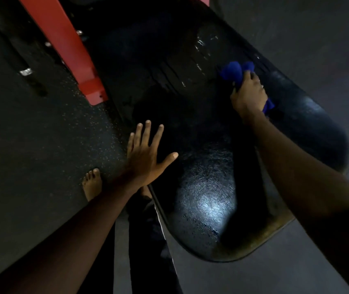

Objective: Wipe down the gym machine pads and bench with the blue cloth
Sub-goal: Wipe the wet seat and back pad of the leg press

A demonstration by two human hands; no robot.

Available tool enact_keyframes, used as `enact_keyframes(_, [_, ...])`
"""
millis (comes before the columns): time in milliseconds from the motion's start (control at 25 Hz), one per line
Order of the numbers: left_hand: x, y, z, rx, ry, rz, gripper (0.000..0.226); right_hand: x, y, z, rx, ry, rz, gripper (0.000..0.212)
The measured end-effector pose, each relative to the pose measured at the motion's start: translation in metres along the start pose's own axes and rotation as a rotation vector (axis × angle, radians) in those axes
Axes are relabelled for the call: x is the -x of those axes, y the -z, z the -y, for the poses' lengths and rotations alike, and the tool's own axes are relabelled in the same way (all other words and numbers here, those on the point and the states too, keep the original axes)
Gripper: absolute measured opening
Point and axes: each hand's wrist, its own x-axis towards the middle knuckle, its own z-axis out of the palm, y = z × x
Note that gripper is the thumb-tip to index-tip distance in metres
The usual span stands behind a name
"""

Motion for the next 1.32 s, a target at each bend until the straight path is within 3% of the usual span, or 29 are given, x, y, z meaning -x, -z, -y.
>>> enact_keyframes(80, [-0.001, -0.003, 0.000, -0.011, 0.001, -0.011, 0.095, 0.010, -0.008, 0.038, 0.008, 0.054, 0.033, 0.047])
enact_keyframes(200, [0.001, -0.003, 0.001, 0.032, -0.053, -0.080, 0.087, 0.073, -0.030, 0.096, 0.032, 0.485, 0.141, 0.048])
enact_keyframes(360, [0.030, -0.007, 0.006, 0.030, -0.448, -0.114, 0.064, 0.099, -0.036, 0.139, -0.002, 0.948, 0.320, 0.055])
enact_keyframes(480, [0.037, -0.009, 0.012, 0.032, -0.491, -0.073, 0.065, 0.088, -0.049, 0.155, -0.028, 1.199, 0.371, 0.054])
enact_keyframes(760, [0.035, -0.003, 0.014, 0.057, -0.453, 0.059, 0.066, 0.053, -0.068, 0.233, -0.011, 0.810, 0.260, 0.057])
enact_keyframes(960, [0.032, 0.000, 0.013, 0.017, -0.477, 0.073, 0.067, 0.126, -0.047, 0.165, -0.046, 1.136, 0.419, 0.050])
enact_keyframes(1080, [0.031, 0.000, 0.014, 0.031, -0.485, 0.044, 0.068, 0.110, -0.050, 0.153, -0.058, 1.169, 0.368, 0.050])
enact_keyframes(1320, [0.031, -0.002, 0.017, 0.075, -0.476, 0.045, 0.067, 0.018, -0.072, 0.231, -0.087, 0.756, 0.256, 0.063])
